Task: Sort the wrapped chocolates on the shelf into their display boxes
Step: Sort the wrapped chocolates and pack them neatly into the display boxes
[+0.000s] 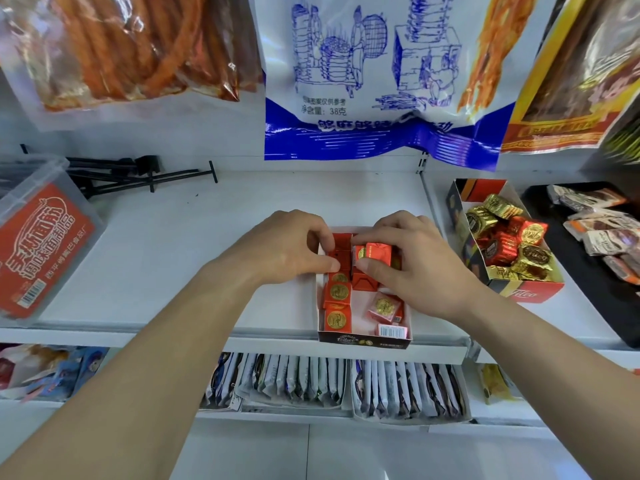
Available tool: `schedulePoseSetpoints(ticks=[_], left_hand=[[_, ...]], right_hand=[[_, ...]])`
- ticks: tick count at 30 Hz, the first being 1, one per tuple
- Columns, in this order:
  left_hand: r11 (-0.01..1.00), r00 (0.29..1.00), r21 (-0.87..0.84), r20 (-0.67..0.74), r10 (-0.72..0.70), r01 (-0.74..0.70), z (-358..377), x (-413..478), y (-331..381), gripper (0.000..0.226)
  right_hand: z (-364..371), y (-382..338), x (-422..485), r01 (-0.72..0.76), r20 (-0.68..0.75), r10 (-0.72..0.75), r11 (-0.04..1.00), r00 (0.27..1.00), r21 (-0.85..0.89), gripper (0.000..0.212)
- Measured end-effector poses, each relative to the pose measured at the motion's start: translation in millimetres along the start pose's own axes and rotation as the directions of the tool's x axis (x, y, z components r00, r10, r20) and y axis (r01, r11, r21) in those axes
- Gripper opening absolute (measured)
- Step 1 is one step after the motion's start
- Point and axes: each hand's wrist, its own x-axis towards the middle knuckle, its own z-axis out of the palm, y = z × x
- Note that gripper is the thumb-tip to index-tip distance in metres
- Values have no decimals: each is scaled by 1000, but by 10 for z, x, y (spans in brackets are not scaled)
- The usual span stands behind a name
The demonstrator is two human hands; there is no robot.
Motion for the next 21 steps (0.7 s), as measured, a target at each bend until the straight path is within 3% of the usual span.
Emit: schedulePoseSetpoints(ticks=[13,21], left_hand=[[986,999,166,1,34,-33,-9,-24,48,25],[990,998,127,44,48,-53,19,-26,31,25]], right_hand=[[4,9,-10,1,-2,-1,1000,1000,9,36],[5,13,-20,-3,-4,3,1000,1000,5,37]])
